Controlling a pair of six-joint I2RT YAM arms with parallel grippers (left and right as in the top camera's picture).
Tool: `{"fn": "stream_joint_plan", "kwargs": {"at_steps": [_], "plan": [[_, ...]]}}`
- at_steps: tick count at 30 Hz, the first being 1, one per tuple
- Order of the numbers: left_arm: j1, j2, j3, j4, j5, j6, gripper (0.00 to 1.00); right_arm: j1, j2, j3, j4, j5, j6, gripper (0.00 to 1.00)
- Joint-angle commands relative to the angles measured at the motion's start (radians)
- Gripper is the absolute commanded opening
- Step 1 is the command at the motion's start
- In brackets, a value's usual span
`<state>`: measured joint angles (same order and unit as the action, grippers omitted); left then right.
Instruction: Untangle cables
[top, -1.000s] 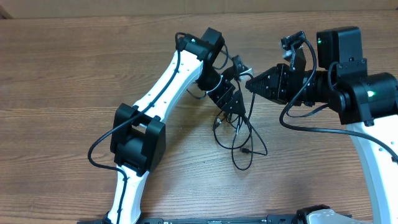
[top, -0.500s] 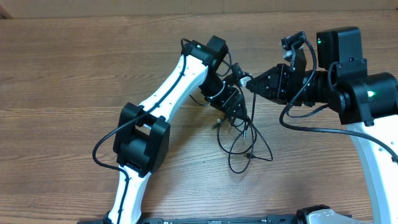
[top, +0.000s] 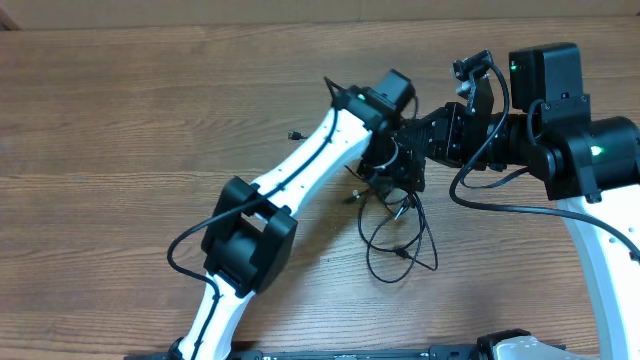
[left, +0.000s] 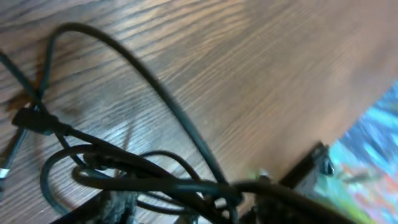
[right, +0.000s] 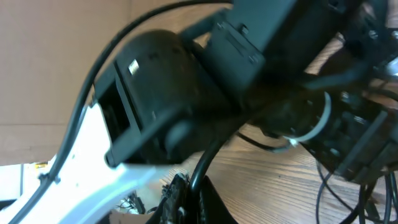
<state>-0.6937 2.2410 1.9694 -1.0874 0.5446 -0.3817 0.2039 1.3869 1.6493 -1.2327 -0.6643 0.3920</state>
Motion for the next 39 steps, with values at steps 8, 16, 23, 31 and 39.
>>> {"fn": "stream_joint_plan", "kwargs": {"at_steps": [8, 16, 23, 31, 39], "plan": [[-0.061, 0.016, -0.004, -0.019, -0.216, -0.164, 0.04, 0.002, -0.006, 0.021, -0.029, 0.071, 0.013, 0.04], [0.105, -0.046, -0.002, -0.110, -0.166, -0.106, 0.04, -0.100, -0.006, 0.021, -0.113, 0.250, 0.137, 0.04], [0.224, -0.183, -0.002, -0.153, -0.163, -0.007, 0.04, -0.199, 0.000, 0.012, -0.113, 0.283, 0.131, 0.04], [0.314, -0.368, -0.002, -0.176, -0.304, 0.012, 0.04, -0.201, 0.042, -0.027, -0.141, 0.459, 0.132, 0.04], [0.401, -0.535, -0.002, -0.188, -0.415, 0.012, 0.04, -0.201, 0.120, -0.071, -0.189, 0.663, 0.135, 0.04]]}}
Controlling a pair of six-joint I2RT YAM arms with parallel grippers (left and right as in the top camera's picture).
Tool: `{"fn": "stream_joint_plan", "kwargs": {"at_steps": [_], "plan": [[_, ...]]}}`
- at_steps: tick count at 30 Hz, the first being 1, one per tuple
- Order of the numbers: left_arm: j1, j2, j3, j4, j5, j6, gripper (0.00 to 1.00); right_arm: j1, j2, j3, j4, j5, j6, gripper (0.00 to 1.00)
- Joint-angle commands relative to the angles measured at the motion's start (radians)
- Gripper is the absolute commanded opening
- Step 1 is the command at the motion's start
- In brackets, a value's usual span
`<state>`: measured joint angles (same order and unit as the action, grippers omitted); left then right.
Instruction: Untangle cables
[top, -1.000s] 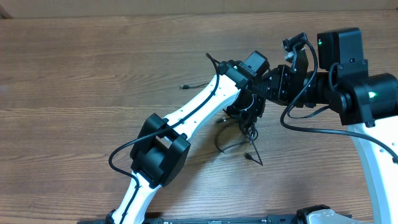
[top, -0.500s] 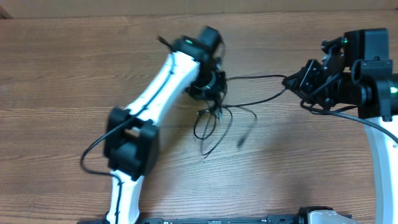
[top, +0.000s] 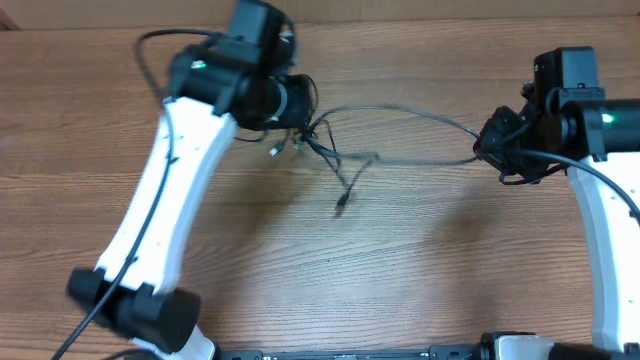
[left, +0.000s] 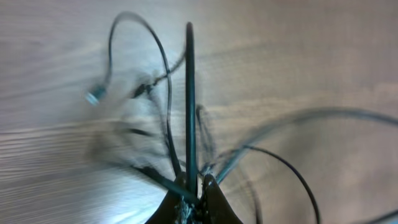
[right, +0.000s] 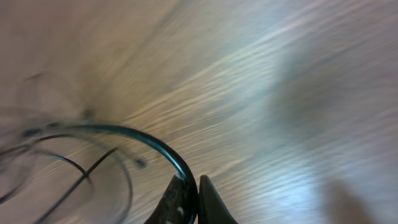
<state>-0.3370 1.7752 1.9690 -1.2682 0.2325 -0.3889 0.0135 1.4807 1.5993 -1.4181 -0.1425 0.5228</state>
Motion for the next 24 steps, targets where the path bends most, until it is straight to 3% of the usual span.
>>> {"fn": "stream_joint_plan", "kwargs": {"at_steps": [1, 5, 10, 12, 17, 19, 20, 21, 22, 24], "plan": [[0.048, -0.076, -0.002, -0.011, -0.109, 0.019, 0.04, -0.011, 0.034, -0.026, -0.004, 0.137, 0.005, 0.04], [0.050, -0.085, -0.002, -0.018, -0.109, 0.019, 0.04, -0.008, 0.055, -0.028, -0.008, 0.082, -0.049, 0.04], [0.050, -0.085, -0.002, -0.013, -0.109, 0.019, 0.04, -0.008, 0.057, -0.028, -0.003, -0.090, -0.216, 0.04], [0.052, -0.086, -0.002, -0.003, -0.107, 0.019, 0.04, -0.008, 0.059, -0.028, -0.006, -0.134, -0.260, 0.08], [0.052, -0.125, 0.000, 0.043, -0.017, 0.019, 0.04, -0.007, 0.080, -0.031, -0.021, -0.152, -0.277, 0.11], [0.053, -0.153, 0.000, 0.076, 0.013, 0.019, 0.04, 0.000, 0.087, -0.037, -0.016, -0.158, -0.283, 0.19], [0.053, -0.166, 0.000, 0.087, 0.028, 0.020, 0.04, 0.007, 0.087, -0.041, -0.009, -0.183, -0.306, 0.31], [0.053, -0.179, 0.000, 0.092, 0.045, 0.019, 0.04, 0.015, 0.087, -0.041, -0.004, -0.220, -0.341, 0.51], [0.053, -0.189, 0.000, 0.094, 0.069, 0.019, 0.04, 0.024, 0.087, -0.040, 0.005, -0.260, -0.372, 0.62], [0.053, -0.200, 0.000, 0.098, 0.130, 0.015, 0.04, 0.046, 0.077, -0.039, 0.036, -0.351, -0.427, 0.68]]}}
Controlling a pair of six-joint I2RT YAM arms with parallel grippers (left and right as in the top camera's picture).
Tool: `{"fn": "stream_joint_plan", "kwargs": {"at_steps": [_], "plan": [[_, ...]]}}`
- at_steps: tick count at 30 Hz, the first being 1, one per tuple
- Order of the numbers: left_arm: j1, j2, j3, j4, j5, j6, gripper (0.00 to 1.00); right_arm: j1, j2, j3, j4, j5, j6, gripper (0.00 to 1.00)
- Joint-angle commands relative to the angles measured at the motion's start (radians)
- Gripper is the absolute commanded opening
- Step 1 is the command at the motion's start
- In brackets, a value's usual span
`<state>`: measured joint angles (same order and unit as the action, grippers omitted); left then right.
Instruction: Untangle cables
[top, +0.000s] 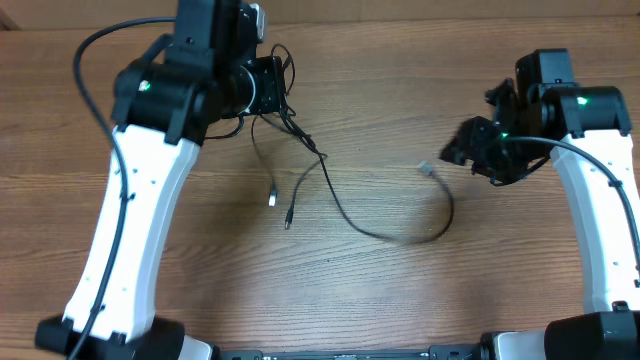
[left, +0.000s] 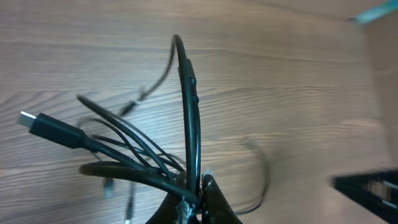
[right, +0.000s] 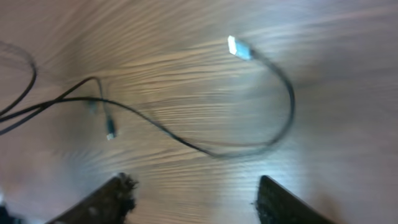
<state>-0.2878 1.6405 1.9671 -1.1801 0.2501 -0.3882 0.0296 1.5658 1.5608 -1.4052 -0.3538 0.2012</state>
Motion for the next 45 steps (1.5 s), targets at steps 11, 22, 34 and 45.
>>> {"fn": "stream_joint_plan", "kwargs": {"at_steps": [11, 22, 34, 45], "plan": [[0.021, -0.063, 0.001, 0.045, 0.176, -0.292, 0.04, 0.293, -0.082, 0.007, 0.251, -0.283, -0.175, 0.77], [0.022, -0.063, 0.001, 0.031, 0.127, -0.661, 0.04, 0.421, -0.035, -0.003, 0.350, -0.224, -0.149, 0.73], [0.022, -0.063, 0.001, 0.006, 0.170, -0.963, 0.04, 0.475, 0.093, -0.004, 0.455, -0.063, -0.049, 0.36], [0.146, -0.063, 0.001, -0.043, 0.031, -0.839, 0.04, 0.425, 0.047, -0.004, 0.183, 0.427, 0.404, 0.04]]}}
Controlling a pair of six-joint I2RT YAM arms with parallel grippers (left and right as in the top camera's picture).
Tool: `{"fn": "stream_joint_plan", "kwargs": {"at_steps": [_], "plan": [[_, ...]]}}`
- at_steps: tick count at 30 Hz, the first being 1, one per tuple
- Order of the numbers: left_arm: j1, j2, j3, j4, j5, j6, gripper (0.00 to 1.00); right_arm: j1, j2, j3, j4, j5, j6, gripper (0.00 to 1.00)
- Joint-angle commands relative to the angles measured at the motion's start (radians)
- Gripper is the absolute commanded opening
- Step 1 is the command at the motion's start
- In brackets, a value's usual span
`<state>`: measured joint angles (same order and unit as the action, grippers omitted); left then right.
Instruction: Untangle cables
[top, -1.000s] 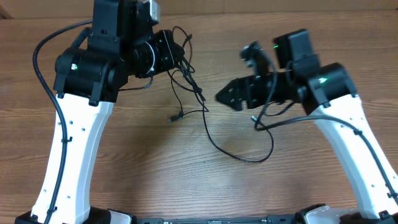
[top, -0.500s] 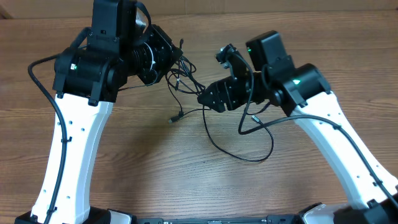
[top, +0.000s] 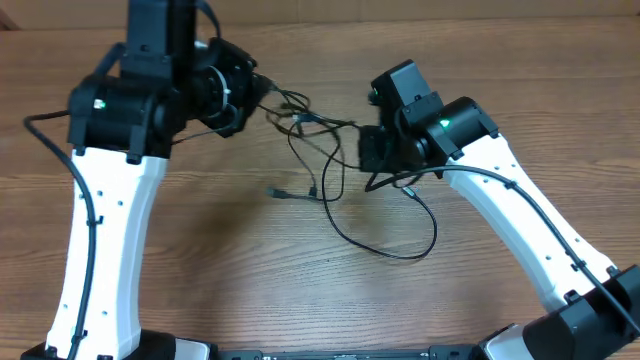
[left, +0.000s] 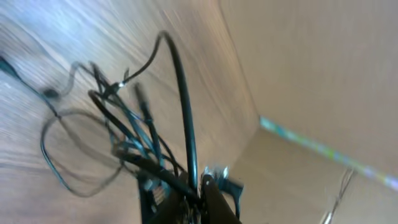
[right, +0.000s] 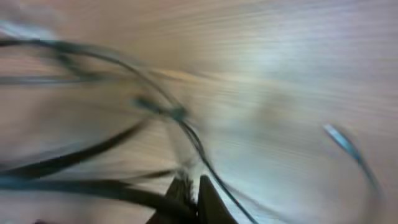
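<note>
A tangle of thin black cables (top: 300, 122) hangs and lies at the upper middle of the wooden table (top: 520, 80). My left gripper (top: 258, 98) is at the upper left, shut on a bundle of those cables (left: 149, 143), which fan out from the closed fingers (left: 208, 202). My right gripper (top: 366, 158) is just right of the tangle, shut on a black cable (right: 93, 186). One long cable (top: 400, 250) loops down toward the front, and a loose plug (top: 276, 191) lies below the tangle.
The white left arm (top: 100, 250) runs down the left side. The white right arm (top: 530, 240) crosses the right half. A tan wall (left: 311, 74) stands behind the table's far edge. Both wrist views are blurred.
My right gripper was open at the right side with a cable end lying free beside it. Now it is by the tangle in the middle, shut on a cable. The left gripper still holds its bundle.
Both grippers were close together over the tangle in the middle. Then they were far apart with a cable stretched between them. Then the right gripper was open and that cable lay looped on the table. Now the right gripper is shut on a cable near the tangle.
</note>
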<state>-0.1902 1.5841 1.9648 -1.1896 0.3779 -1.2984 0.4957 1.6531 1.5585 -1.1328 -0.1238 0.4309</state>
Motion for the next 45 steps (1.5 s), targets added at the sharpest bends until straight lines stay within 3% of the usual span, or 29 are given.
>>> {"fn": "stream_joint_plan", "kwargs": {"at_steps": [1, 5, 11, 13, 15, 20, 23, 28, 33, 43, 45], "plan": [[0.055, -0.007, 0.003, -0.045, -0.121, 0.076, 0.04, -0.045, -0.037, -0.002, -0.117, 0.197, 0.176, 0.04], [0.066, -0.007, 0.003, -0.069, -0.223, 0.142, 0.04, -0.045, -0.034, -0.002, -0.193, 0.201, 0.175, 0.04], [0.065, -0.007, 0.003, -0.070, -0.201, 0.251, 0.04, -0.053, -0.034, -0.002, -0.225, 0.238, 0.175, 0.04], [0.065, -0.007, 0.003, -0.069, -0.159, 0.288, 0.04, -0.056, -0.034, -0.002, -0.219, 0.245, 0.165, 0.17], [0.065, -0.007, 0.003, -0.069, -0.118, 0.319, 0.04, -0.056, -0.037, 0.008, -0.195, 0.152, 0.063, 0.32], [0.064, -0.006, 0.003, -0.071, -0.056, 0.349, 0.04, -0.015, -0.059, 0.113, -0.111, -0.200, -0.266, 0.54], [0.064, -0.006, 0.003, -0.070, -0.006, 0.348, 0.04, 0.034, -0.068, 0.163, -0.061, -0.282, -0.354, 0.67], [0.050, -0.006, 0.003, -0.074, 0.016, 0.322, 0.04, 0.122, -0.050, 0.156, 0.050, -0.256, -0.354, 0.65], [0.028, -0.006, 0.003, -0.075, 0.015, 0.322, 0.04, 0.170, 0.013, 0.149, 0.104, -0.252, -0.353, 0.52], [0.011, 0.000, 0.001, -0.090, 0.004, 0.322, 0.04, 0.184, 0.056, 0.150, 0.184, -0.274, -0.323, 0.47], [0.011, 0.000, 0.001, -0.090, 0.004, 0.323, 0.04, 0.184, 0.059, 0.150, 0.192, -0.264, -0.318, 0.38]]}}
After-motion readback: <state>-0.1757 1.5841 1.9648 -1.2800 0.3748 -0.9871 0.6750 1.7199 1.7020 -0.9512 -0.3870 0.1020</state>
